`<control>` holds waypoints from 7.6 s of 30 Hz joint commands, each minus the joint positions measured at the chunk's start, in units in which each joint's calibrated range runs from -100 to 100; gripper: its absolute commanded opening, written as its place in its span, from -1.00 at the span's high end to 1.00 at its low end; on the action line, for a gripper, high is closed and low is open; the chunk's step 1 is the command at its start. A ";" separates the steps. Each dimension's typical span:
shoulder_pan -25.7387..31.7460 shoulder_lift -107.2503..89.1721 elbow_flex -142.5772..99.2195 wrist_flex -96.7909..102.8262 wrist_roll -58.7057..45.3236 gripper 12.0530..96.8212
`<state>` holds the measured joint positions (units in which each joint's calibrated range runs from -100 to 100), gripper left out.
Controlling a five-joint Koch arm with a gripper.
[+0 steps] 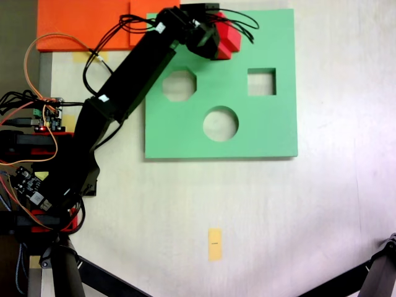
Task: Put the cross columnar block into the corresponding hole
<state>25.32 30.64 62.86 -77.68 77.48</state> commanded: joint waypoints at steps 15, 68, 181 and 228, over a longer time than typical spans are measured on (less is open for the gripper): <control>0.05 -12.77 2.14 -2.97 0.29 0.18; -0.39 1.20 3.94 -4.51 -6.59 0.17; 1.71 0.92 6.33 -7.11 -5.86 -0.98; -23.83 -130.64 -151.20 89.19 -76.14 0.05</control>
<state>1.73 -99.04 -87.07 9.84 2.71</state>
